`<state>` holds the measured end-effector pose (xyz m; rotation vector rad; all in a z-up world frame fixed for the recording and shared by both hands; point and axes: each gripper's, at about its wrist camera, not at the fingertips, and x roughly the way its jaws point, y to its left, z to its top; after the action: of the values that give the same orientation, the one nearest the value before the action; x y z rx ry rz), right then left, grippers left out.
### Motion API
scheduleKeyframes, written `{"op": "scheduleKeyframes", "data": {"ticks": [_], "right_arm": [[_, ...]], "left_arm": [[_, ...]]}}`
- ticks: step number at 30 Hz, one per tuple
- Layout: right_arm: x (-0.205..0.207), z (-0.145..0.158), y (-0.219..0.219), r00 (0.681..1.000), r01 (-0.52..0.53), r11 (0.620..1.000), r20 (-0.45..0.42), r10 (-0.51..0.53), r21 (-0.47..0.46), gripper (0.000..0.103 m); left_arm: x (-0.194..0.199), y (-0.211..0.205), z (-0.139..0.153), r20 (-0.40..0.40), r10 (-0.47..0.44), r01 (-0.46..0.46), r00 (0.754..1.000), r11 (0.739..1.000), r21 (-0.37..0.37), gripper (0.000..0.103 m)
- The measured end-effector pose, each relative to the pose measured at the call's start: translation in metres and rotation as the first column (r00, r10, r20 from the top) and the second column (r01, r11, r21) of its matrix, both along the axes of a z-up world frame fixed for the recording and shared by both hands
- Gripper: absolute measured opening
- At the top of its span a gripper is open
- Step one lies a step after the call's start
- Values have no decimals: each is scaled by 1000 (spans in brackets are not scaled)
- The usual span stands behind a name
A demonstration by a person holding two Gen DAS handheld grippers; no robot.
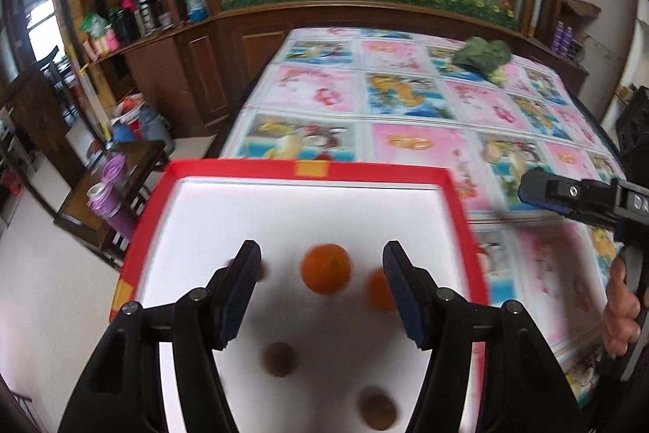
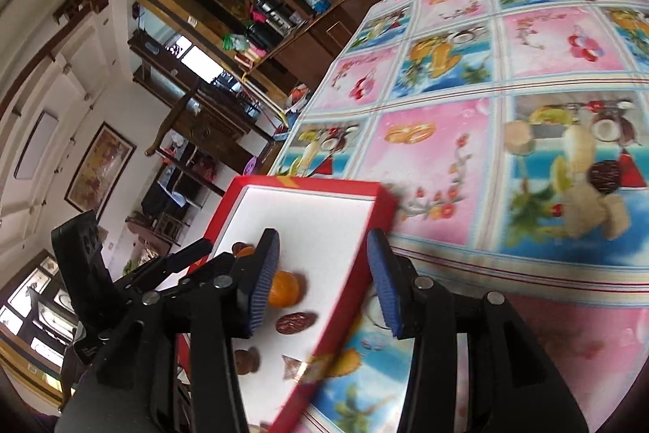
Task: Organize fruits
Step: 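Grasp a pale cube with the right gripper while the left gripper grasps another pale cube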
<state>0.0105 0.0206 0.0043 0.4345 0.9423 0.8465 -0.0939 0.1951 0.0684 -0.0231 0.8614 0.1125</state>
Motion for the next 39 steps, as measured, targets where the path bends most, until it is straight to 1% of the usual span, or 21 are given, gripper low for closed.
{"op": "scheduleKeyframes", "data": {"ticks": [2,7,12,14,17,20,25,29,32,34,35,37,39], "right_arm": [[1,0,-22,1000,31,1000,1,-31,-2,47],[5,-2,-73,994,112,993,18,-112,-44,47],[12,-6,-107,983,181,971,52,-175,-156,47],[14,-8,-112,982,185,961,64,-176,-205,47],[15,-12,-111,982,186,942,91,-167,-280,47],[16,-17,-110,983,177,931,106,-150,-321,47],[13,-19,-95,982,159,910,161,-103,-383,46],[15,-21,-81,978,163,883,191,-86,-441,42],[19,-24,-71,977,165,863,201,-75,-478,34],[20,-24,-65,971,178,843,228,-68,-508,27],[20,-24,-62,969,185,835,238,-67,-518,25],[21,-24,-59,967,188,828,245,-63,-528,18],[22,-24,-60,968,187,830,243,-65,-525,17]], "left_arm": [[1,-13,1,5,-34,34,999,999,6,63],[9,-57,1,-4,-147,148,989,989,6,64],[19,-89,-4,-25,-224,224,974,974,-27,64],[21,-99,-6,-32,-246,245,969,969,-27,64],[25,-112,-11,-48,-272,271,961,962,-22,64],[26,-120,-15,-56,-289,289,956,957,-25,64],[29,-126,-19,-64,-304,303,950,953,-30,64],[30,-128,-19,-67,-308,307,949,951,-28,64],[32,-130,-19,-69,-308,307,949,951,-25,64],[34,-132,-19,-72,-309,308,948,951,-21,64],[35,-133,-19,-73,-310,309,948,951,-19,64],[38,-137,-19,-76,-314,313,946,949,-15,64],[42,-142,-19,-81,-313,313,946,950,-12,64]]}}
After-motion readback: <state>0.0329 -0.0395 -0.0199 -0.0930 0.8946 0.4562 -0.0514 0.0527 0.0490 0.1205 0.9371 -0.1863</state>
